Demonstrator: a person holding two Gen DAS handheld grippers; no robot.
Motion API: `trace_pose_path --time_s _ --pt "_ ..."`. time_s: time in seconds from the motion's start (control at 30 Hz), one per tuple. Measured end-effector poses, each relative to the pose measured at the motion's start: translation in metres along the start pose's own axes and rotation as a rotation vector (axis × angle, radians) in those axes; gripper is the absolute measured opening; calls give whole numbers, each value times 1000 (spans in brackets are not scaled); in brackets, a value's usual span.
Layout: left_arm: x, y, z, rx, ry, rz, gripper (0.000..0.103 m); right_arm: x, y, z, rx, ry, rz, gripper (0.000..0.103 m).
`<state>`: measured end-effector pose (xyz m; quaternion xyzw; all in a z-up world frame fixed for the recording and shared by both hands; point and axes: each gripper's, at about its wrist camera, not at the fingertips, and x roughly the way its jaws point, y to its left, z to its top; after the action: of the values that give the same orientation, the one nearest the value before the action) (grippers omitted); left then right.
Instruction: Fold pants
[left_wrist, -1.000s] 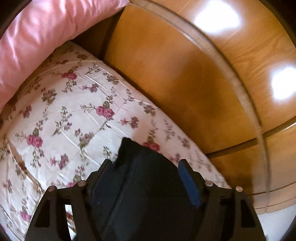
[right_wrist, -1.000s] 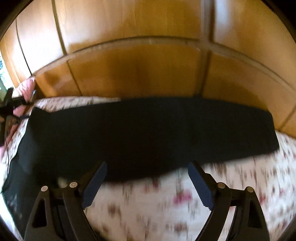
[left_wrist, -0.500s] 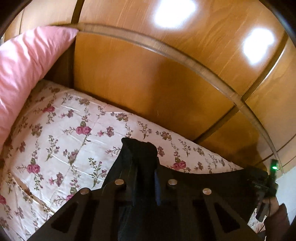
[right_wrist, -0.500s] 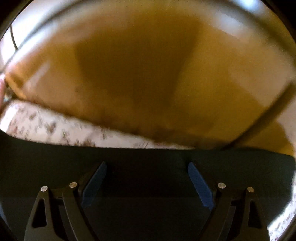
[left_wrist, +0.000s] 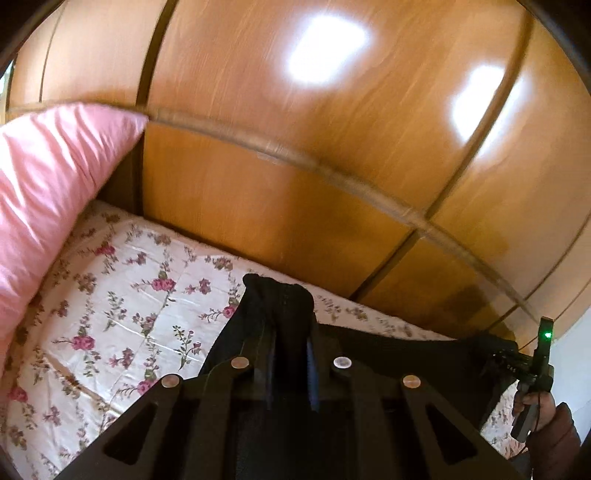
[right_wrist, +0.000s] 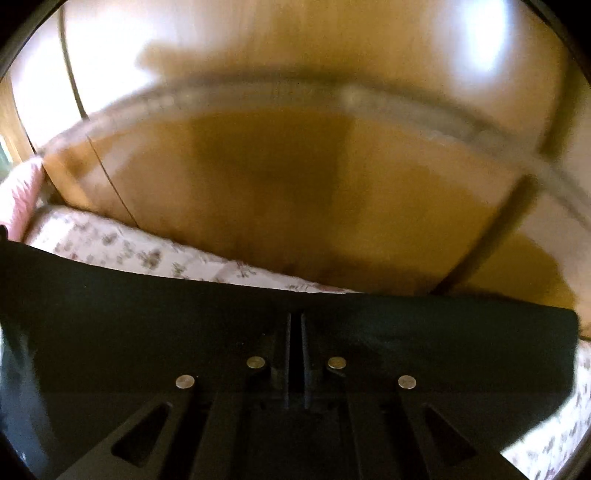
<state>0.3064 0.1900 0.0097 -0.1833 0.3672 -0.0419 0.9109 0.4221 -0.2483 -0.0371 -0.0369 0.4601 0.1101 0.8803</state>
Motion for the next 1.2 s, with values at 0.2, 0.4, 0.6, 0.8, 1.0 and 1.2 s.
trace_pose_path --time_s 0.2,0.4,0.6,0.8,1.0,1.2 --pt "-66 -11 -31 34 -75 -44 12 -95 -5 -62 39 -121 12 4" --pt "-128 -10 -100 30 -99 -93 12 -131 -7 -138 99 -107 19 0" --pt "-144 -7 -178 -30 -35 -97 11 -132 -21 -207 229 -3 50 1" --pt "-144 -11 -218 -52 -1 -87 11 -140 -23 -213 289 11 101 7" --pt "-142 -11 -231 -62 15 -81 11 -149 -35 -167 444 -142 243 93" --pt "-141 -11 -231 -44 15 -76 11 -104 -61 -103 651 -94 240 94"
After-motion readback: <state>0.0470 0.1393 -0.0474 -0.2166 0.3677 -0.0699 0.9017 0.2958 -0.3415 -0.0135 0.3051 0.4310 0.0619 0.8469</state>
